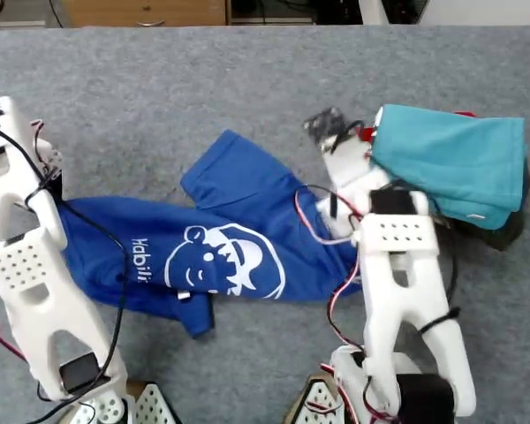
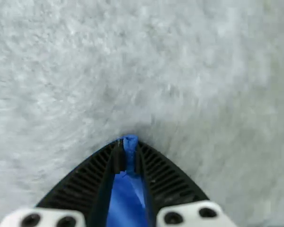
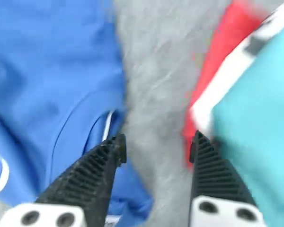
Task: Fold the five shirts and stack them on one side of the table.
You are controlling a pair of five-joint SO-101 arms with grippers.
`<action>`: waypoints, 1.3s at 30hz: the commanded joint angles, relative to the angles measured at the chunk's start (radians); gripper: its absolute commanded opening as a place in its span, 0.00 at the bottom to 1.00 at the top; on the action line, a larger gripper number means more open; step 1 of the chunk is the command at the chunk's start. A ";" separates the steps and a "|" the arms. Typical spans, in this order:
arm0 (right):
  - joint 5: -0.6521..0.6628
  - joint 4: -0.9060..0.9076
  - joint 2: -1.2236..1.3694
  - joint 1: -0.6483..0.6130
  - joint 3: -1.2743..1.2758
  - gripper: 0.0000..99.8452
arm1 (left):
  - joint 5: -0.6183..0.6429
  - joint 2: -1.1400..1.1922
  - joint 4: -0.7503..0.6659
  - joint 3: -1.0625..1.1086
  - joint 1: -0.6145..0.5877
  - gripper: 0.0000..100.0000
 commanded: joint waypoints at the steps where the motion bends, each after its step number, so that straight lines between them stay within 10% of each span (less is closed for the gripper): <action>1: 0.000 0.020 -0.024 -0.061 -0.160 0.23 | -0.147 -0.191 0.012 0.180 0.008 0.02; 12: 0.002 0.212 0.524 -0.285 -0.832 0.23 | -0.342 -0.503 -0.095 0.715 0.006 0.02; 25: -0.006 0.213 1.486 -0.400 -1.873 0.23 | -0.259 -0.680 -0.603 1.303 0.081 0.02; 39: 0.002 0.348 1.848 -0.410 -2.293 0.23 | -0.249 -0.691 -0.677 1.347 0.040 0.02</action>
